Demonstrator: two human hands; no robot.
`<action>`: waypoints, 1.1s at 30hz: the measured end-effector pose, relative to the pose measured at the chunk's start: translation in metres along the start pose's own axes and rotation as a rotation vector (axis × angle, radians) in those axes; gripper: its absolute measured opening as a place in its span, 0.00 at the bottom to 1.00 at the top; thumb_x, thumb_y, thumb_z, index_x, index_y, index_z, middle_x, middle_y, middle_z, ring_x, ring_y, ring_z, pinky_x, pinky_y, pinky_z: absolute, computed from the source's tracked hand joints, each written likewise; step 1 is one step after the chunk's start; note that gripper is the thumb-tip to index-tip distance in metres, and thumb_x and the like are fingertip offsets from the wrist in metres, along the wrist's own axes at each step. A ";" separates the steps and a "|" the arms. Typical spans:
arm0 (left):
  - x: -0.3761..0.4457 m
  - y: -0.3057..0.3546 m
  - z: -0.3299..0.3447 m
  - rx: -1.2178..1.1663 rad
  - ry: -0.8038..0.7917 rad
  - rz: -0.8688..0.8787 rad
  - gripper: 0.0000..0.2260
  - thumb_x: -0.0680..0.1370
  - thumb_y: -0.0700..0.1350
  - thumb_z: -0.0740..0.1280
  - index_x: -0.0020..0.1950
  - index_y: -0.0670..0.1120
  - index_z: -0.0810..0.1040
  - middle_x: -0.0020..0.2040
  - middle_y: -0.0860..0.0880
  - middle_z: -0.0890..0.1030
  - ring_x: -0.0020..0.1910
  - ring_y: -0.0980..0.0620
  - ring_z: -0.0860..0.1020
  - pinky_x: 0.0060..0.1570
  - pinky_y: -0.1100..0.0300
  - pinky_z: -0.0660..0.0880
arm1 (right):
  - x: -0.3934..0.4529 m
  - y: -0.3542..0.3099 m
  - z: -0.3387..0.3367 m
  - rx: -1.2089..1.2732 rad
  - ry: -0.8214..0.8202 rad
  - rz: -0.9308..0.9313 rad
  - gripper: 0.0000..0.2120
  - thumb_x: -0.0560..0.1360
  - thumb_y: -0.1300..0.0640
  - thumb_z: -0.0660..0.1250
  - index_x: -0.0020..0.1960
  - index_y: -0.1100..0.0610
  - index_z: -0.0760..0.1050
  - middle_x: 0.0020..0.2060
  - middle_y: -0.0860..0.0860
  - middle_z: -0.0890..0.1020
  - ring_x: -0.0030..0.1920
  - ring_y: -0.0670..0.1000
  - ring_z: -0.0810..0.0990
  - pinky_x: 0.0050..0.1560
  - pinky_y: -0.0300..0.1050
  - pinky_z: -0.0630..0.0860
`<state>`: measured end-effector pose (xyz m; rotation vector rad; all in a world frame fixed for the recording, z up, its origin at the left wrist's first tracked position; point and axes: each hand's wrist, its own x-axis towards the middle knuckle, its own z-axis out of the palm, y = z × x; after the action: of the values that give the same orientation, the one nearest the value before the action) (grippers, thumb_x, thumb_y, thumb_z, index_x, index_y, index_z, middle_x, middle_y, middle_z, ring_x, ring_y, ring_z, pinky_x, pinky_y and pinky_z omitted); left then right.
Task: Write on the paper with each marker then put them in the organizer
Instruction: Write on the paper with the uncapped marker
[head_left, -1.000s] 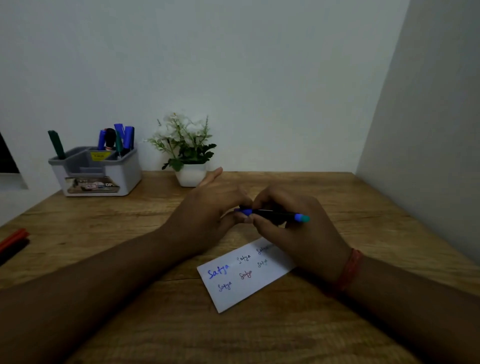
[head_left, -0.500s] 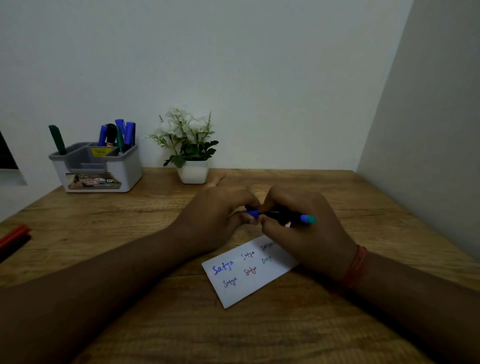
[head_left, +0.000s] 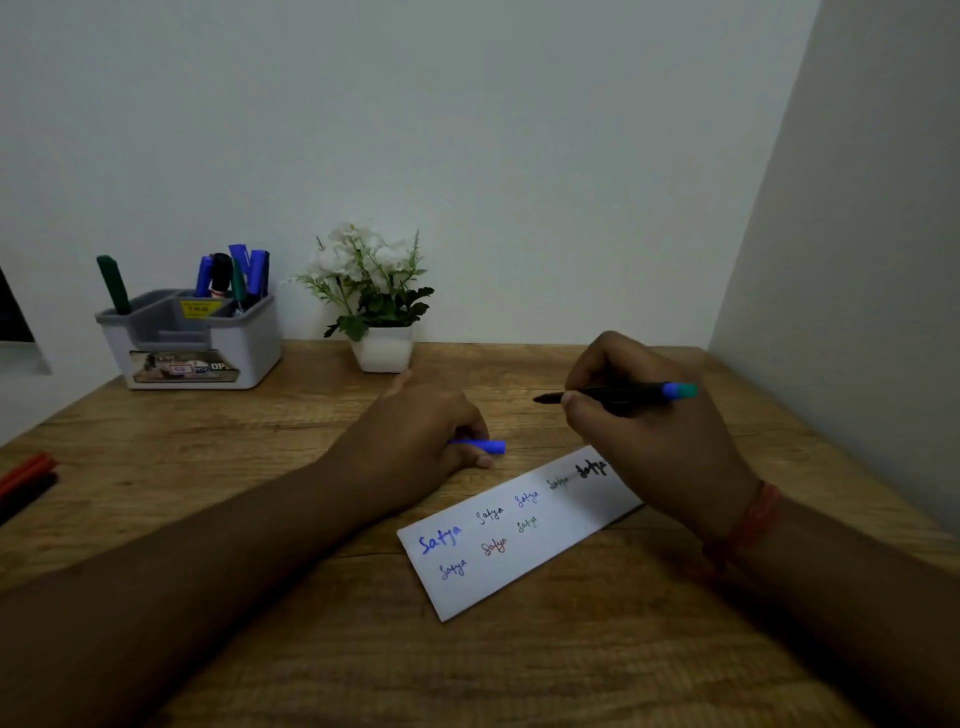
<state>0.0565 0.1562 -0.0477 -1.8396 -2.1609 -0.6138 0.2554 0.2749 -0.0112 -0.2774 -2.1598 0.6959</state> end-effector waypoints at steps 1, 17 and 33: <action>-0.001 0.000 -0.001 0.006 -0.007 -0.001 0.10 0.74 0.59 0.70 0.51 0.57 0.81 0.48 0.60 0.81 0.48 0.63 0.73 0.67 0.52 0.61 | 0.000 -0.001 0.001 -0.006 -0.016 0.002 0.06 0.72 0.65 0.71 0.41 0.56 0.76 0.32 0.49 0.80 0.36 0.49 0.77 0.34 0.44 0.73; -0.011 0.018 -0.007 0.048 -0.031 -0.106 0.39 0.71 0.74 0.43 0.78 0.58 0.53 0.81 0.54 0.50 0.79 0.50 0.41 0.74 0.41 0.39 | 0.010 -0.009 -0.013 0.286 -0.125 0.361 0.06 0.73 0.69 0.70 0.43 0.60 0.79 0.44 0.56 0.85 0.46 0.52 0.86 0.51 0.47 0.83; -0.016 0.022 0.010 0.200 -0.202 -0.061 0.37 0.73 0.74 0.40 0.77 0.59 0.33 0.78 0.54 0.30 0.74 0.48 0.25 0.73 0.38 0.34 | -0.029 -0.018 -0.011 0.063 -0.359 0.489 0.05 0.72 0.65 0.72 0.42 0.55 0.81 0.43 0.48 0.87 0.47 0.45 0.84 0.51 0.44 0.82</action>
<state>0.0814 0.1496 -0.0599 -1.8016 -2.3157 -0.2200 0.2832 0.2522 -0.0144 -0.7068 -2.4241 1.1589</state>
